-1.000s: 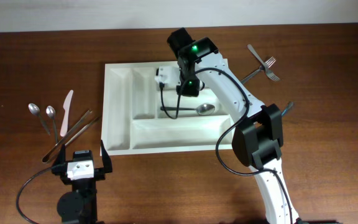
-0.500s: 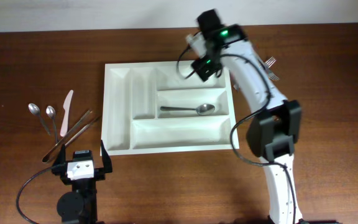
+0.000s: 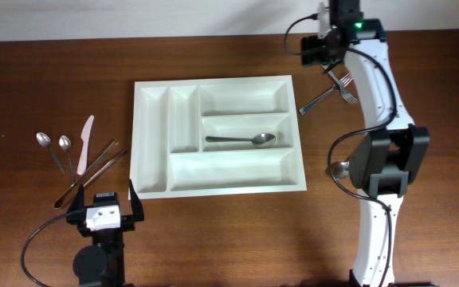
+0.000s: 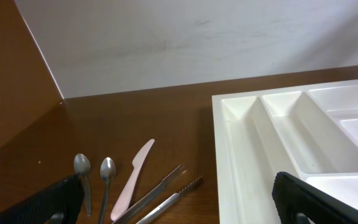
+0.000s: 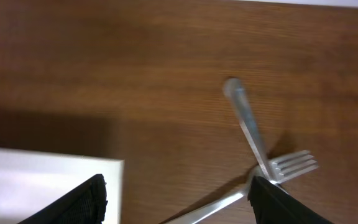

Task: Pack container
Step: 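Move the right gripper back over the forks on the right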

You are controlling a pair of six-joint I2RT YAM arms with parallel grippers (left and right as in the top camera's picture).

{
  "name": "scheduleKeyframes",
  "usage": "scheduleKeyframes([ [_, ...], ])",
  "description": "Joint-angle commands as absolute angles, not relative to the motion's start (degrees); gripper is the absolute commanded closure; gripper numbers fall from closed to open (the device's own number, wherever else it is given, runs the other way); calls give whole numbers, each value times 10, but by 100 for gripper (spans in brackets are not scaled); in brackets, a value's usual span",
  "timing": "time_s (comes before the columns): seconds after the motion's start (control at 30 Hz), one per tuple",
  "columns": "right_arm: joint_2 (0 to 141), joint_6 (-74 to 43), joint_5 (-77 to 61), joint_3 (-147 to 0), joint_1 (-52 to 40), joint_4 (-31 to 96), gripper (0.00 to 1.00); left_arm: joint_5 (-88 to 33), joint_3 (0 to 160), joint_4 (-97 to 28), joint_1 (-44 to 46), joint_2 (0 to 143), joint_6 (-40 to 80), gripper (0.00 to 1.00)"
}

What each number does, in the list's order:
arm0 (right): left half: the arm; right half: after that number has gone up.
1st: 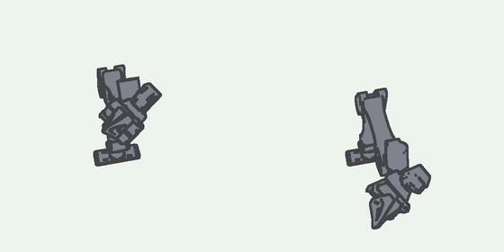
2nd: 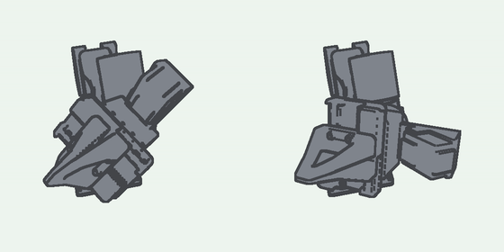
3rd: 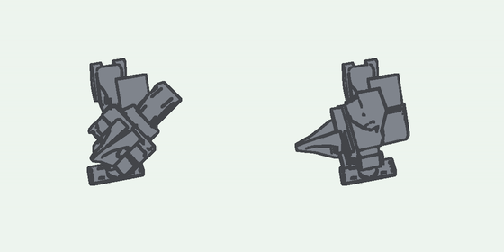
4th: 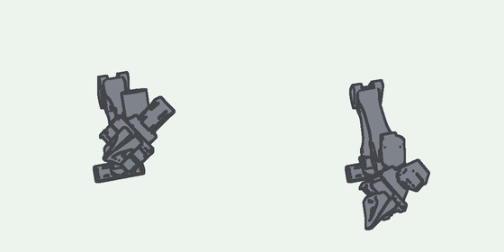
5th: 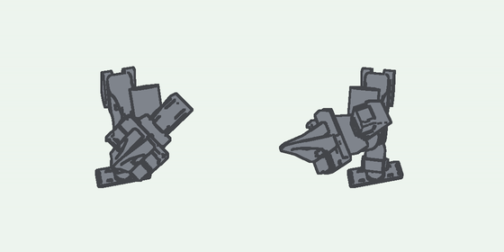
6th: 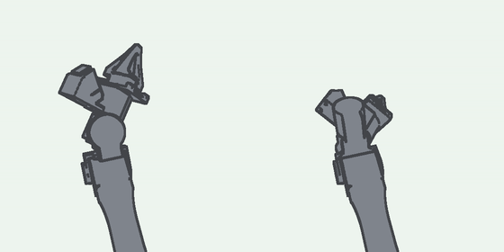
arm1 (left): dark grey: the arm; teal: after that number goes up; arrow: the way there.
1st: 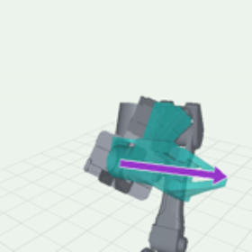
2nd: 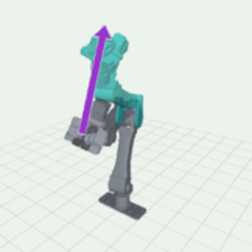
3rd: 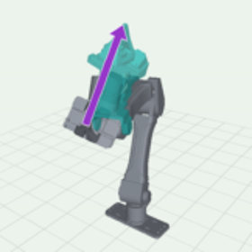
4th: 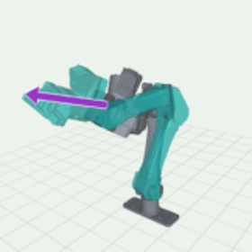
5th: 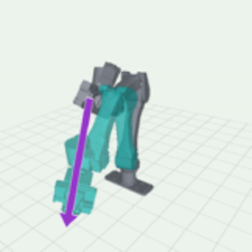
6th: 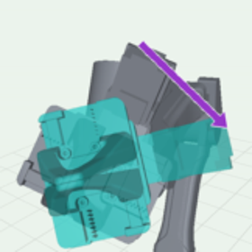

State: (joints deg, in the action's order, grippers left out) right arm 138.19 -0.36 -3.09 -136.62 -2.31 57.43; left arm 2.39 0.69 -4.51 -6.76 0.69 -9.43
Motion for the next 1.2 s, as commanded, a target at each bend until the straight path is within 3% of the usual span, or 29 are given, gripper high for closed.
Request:
scheduleKeyframes([
  [0.0, 1384, -37, -27, -1378, -10, 571, 26, 28, 5, -46, -66, 4, -101, 1],
  [0.7, 1449, -52, 35, -1378, 55, 646, 25, 28, 5, -46, -66, 4, -101, 1],
  [1.17, 1451, -83, -79, -1375, 124, 712, 32, 28, 5, -46, -66, 4, -101, 1],
])
